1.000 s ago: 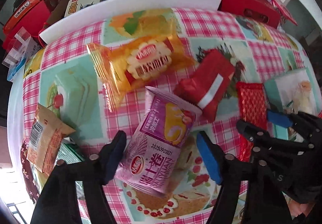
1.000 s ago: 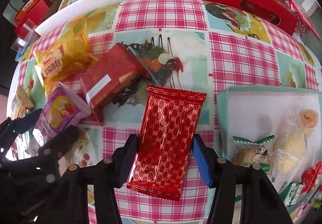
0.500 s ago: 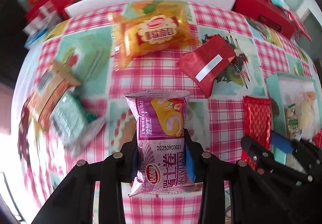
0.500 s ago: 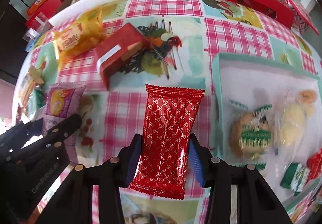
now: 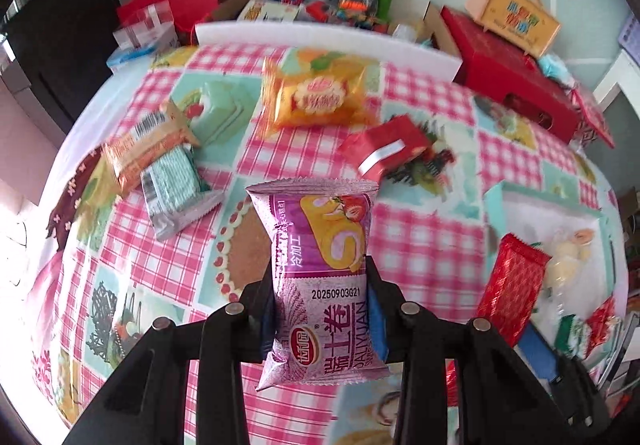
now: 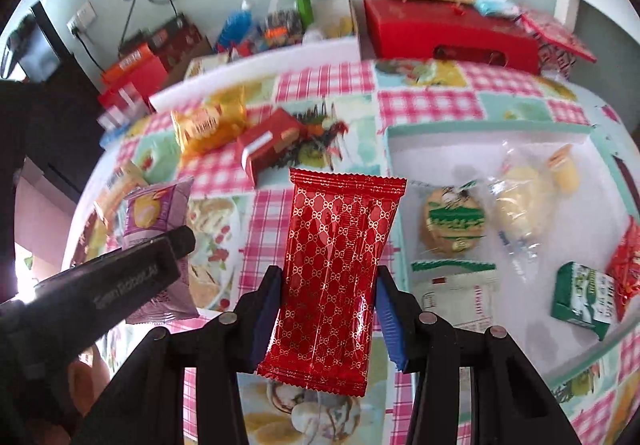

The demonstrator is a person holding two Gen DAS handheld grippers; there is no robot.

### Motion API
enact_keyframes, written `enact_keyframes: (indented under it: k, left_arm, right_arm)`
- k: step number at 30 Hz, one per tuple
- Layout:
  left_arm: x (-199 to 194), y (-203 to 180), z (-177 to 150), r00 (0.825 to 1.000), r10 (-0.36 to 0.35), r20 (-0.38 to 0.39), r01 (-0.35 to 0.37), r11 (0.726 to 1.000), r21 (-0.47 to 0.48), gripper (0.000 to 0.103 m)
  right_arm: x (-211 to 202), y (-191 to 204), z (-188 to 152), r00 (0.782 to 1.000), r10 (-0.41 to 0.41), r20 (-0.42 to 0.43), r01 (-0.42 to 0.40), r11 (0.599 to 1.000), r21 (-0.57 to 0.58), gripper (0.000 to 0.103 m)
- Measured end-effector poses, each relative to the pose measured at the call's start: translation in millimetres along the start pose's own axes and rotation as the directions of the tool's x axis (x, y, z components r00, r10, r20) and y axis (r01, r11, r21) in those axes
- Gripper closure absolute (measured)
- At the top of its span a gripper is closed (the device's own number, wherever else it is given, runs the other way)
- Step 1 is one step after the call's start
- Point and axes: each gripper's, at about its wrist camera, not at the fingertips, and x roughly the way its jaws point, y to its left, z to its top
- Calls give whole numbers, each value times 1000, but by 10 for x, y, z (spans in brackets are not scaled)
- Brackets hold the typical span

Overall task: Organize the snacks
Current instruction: 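Carry both packets into the white tray and open both tools to release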

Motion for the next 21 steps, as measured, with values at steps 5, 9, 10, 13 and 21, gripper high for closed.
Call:
enact_keyframes:
  k: [5, 9, 10, 13, 21]
  left_arm:
    - [-177, -239, 98, 997, -61, 38, 60, 998, 13, 64]
    - [-245, -469, 228, 994, -85, 63, 82, 996, 42, 64]
    - [-254, -529, 245, 994, -91, 64, 88, 995, 48, 64]
    - [-227, -695, 347, 991, -112, 66, 108, 992, 66, 64]
    - [-145, -1142, 455, 983, -167, 71, 154, 975, 160, 64]
  right_arm:
    - [-180, -88, 121, 998, -7, 65, 7, 1000, 1, 54]
    - [-304, -287, 225, 995, -20, 98, 17, 999, 33, 54]
    - [-337, -343, 246, 994, -23, 106, 18, 999, 44, 54]
    - [-452, -542, 291, 990, -46, 133, 35, 996, 85, 54]
    - [-692, -1194, 369, 973, -131, 193, 87, 971, 222, 54]
